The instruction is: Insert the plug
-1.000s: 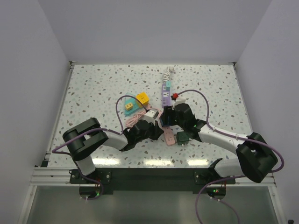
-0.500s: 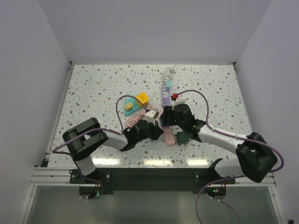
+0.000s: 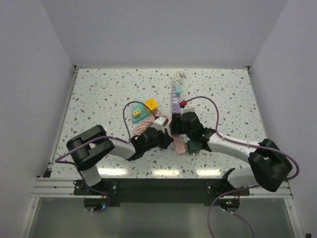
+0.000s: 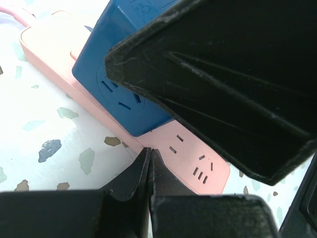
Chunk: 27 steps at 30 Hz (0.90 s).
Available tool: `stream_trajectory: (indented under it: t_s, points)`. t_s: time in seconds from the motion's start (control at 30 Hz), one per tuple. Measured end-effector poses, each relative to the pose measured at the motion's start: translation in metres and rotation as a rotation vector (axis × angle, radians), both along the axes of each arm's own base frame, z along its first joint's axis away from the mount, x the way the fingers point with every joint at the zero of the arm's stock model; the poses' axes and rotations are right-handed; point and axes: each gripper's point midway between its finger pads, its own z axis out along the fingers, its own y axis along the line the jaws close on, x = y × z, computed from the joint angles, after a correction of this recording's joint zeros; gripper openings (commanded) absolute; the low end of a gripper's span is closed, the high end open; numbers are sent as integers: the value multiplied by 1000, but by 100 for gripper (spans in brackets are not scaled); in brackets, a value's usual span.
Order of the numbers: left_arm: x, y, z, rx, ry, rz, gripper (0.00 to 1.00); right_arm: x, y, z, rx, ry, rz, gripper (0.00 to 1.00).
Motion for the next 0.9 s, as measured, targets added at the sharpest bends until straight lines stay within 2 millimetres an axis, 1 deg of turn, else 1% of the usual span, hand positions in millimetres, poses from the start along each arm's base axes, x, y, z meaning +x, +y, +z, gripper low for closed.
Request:
stream_trajectory:
  t_s: [0.33, 0.43, 0.47, 0.5, 0.57, 0.63, 0.7, 0.8, 0.9]
  points:
    - [-2, 2, -1, 14, -12, -17, 0, 3, 7, -5, -41, -20, -13, 0]
    - [-14, 14, -21, 72, 29, -38, 5, 3, 8, -9, -56, -25, -16, 0]
    - [-17, 17, -24, 78, 35, -43, 7, 4, 9, -10, -60, -30, -18, 0]
    - [-19, 19, -23, 80, 35, -49, 8, 4, 10, -10, -64, -34, -19, 0]
    - [-23, 30, -22, 95, 42, -48, 8, 5, 10, -11, -68, -40, -23, 0]
    - [-26, 43, -19, 104, 44, -38, 9, 5, 11, -11, -75, -50, -28, 0]
    - [-27, 53, -11, 103, 39, -21, 9, 5, 11, -12, -78, -60, -33, 0]
    - [-24, 62, 8, 79, 11, 3, 9, 5, 12, -13, -84, -77, -42, 0]
    - [-17, 69, 30, 46, -33, 29, 9, 4, 12, -13, -86, -94, -53, 0]
